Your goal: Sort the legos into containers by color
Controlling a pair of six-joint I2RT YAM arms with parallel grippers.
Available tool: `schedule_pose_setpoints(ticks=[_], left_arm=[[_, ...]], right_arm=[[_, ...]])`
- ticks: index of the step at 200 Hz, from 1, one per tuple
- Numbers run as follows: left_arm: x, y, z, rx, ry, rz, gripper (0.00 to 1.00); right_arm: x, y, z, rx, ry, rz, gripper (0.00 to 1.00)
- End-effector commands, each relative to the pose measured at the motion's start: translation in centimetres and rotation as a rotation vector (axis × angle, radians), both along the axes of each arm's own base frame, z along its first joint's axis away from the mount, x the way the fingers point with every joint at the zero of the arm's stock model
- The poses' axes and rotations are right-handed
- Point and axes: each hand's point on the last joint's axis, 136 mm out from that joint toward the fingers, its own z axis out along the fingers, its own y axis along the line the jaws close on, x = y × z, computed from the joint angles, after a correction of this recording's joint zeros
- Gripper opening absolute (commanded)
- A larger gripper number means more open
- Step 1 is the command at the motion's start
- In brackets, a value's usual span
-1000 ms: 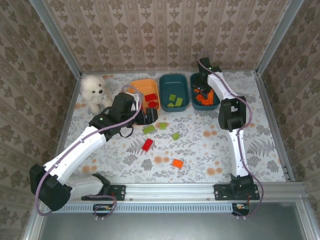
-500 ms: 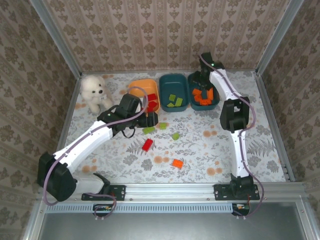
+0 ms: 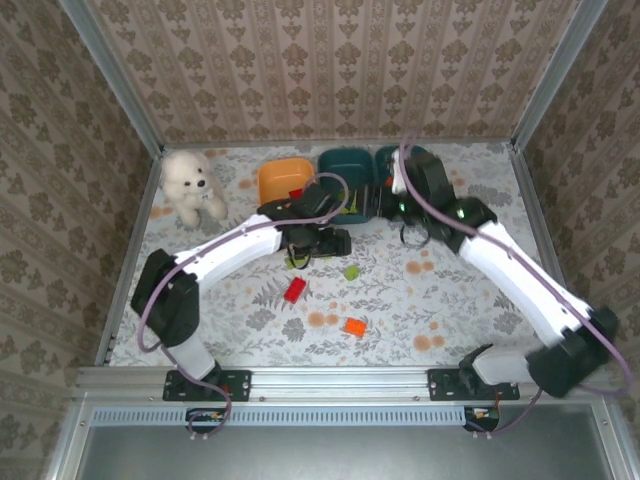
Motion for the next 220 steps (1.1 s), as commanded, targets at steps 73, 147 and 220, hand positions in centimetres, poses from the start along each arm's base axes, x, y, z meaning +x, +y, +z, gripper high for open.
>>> schedule_pose_setpoints(ticks=[73,147,220], left_arm=[[-3.0,-4.1,-4.9,0.116,0.299,0.363,0.81],[-2.0,-5.1,-9.2,0.14,0.352,0.494,0.72],[-1.4,-4.4,-10.5,0.202,0.328,0.494,0.5]], right_arm=[[-14.4,-3.9,-0.4,0.085,-0.043,0.163,0.74],[-15.0,-4.3,0.2,0.095,-0.055,0.168,0.75],[-15.0,-4.1,-0.2,0.093,-0.039,0.175,0.75]])
